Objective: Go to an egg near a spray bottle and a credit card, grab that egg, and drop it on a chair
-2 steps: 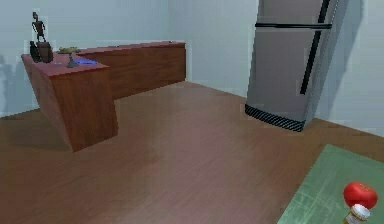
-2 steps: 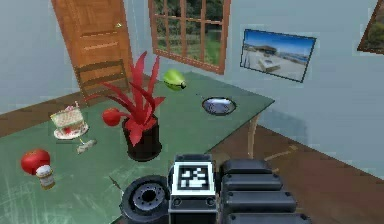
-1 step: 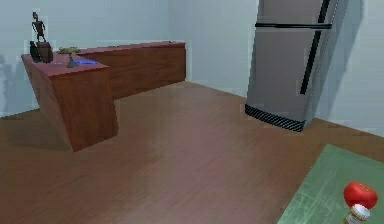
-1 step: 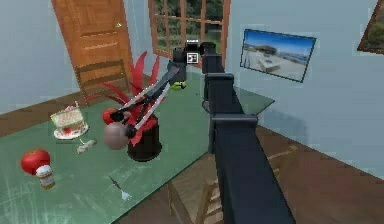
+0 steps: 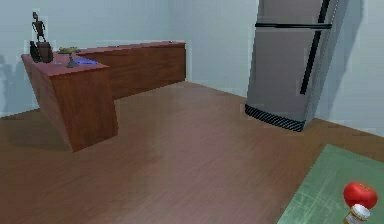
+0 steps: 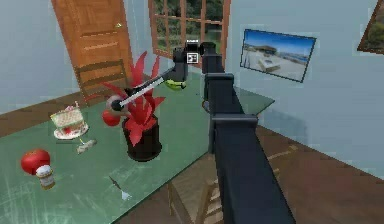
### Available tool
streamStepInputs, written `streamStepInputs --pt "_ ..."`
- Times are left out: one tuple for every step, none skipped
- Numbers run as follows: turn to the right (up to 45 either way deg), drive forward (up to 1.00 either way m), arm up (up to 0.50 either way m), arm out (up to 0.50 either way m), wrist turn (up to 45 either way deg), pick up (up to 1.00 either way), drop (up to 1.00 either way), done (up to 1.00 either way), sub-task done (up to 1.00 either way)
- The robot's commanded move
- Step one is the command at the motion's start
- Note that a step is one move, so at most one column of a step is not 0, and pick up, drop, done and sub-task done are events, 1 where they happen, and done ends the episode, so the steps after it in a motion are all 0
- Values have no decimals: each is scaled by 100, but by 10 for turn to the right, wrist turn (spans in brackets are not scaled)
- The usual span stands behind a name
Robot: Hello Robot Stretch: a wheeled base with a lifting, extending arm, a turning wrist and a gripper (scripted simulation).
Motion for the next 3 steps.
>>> streamStepInputs --pt "0 0 0 0 450 0 0 0 0" --pt "0 0 0 0 450 0 0 0 0" --pt "0 0 0 0 270 0 0 0 0"
